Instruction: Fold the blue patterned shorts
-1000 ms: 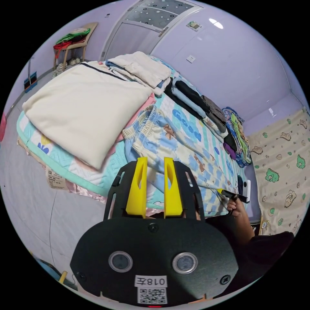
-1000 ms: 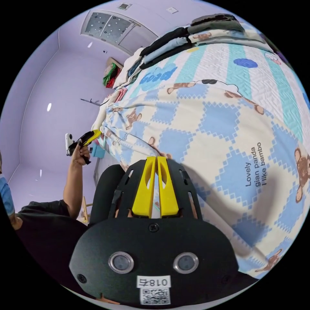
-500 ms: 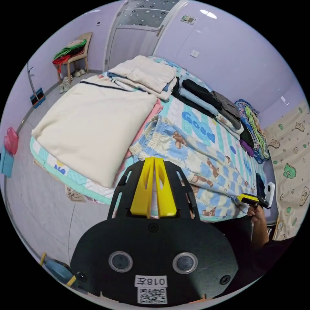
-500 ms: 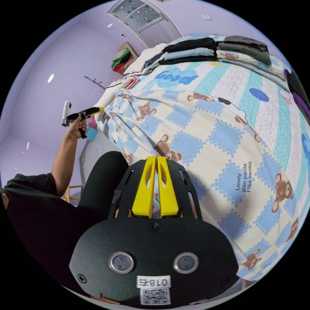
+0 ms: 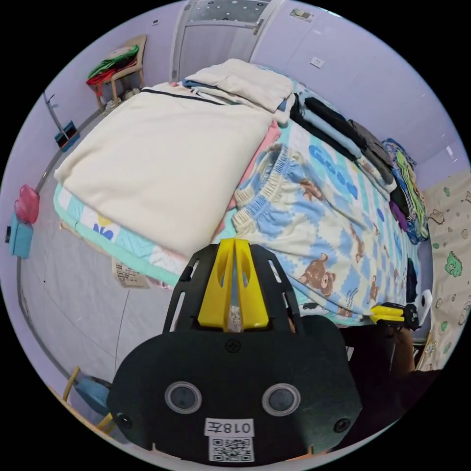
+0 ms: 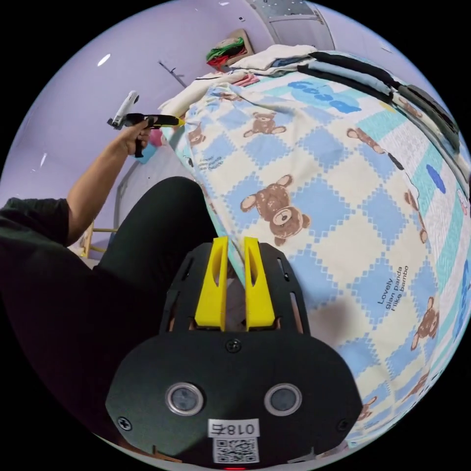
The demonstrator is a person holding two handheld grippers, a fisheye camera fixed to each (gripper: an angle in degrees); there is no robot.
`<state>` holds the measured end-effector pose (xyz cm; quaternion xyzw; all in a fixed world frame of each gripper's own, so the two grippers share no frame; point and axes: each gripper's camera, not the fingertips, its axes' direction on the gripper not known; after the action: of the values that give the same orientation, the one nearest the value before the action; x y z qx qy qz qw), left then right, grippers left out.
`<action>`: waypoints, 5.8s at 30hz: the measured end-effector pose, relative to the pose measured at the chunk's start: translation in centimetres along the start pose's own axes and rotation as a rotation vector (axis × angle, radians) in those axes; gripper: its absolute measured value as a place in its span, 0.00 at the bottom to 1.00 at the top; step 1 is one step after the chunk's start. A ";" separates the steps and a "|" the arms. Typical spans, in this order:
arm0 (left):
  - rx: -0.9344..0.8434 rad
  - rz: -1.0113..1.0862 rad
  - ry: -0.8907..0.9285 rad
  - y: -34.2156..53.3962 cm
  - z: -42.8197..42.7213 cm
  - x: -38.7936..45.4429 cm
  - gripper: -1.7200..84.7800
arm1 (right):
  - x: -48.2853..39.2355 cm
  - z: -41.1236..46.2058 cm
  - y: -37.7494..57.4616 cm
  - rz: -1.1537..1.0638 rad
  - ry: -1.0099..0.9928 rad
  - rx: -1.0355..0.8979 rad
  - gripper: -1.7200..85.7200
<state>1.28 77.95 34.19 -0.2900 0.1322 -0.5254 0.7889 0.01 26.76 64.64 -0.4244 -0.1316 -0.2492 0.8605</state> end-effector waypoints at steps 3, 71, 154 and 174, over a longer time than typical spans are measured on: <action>0.030 -0.041 -0.019 0.3 -1.9 0.8 0.01 | -1.0 -1.6 2.4 -0.054 0.010 -0.004 0.12; 0.033 0.646 0.326 13.8 -7.5 64.2 0.01 | 18.4 -23.7 73.2 1.062 0.240 1.033 0.14; 0.536 -0.479 0.316 17.7 1.1 -2.9 0.15 | -14.0 5.0 -11.5 0.055 0.083 0.317 0.09; 0.479 -0.366 0.401 18.2 -0.3 -3.7 0.04 | -19.3 16.7 -59.9 -0.503 0.127 -0.265 0.18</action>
<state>13.23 86.30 22.73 -0.0067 0.1034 -0.7206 0.6856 -48.82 15.34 106.13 -0.4708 -0.1447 -0.4958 0.7153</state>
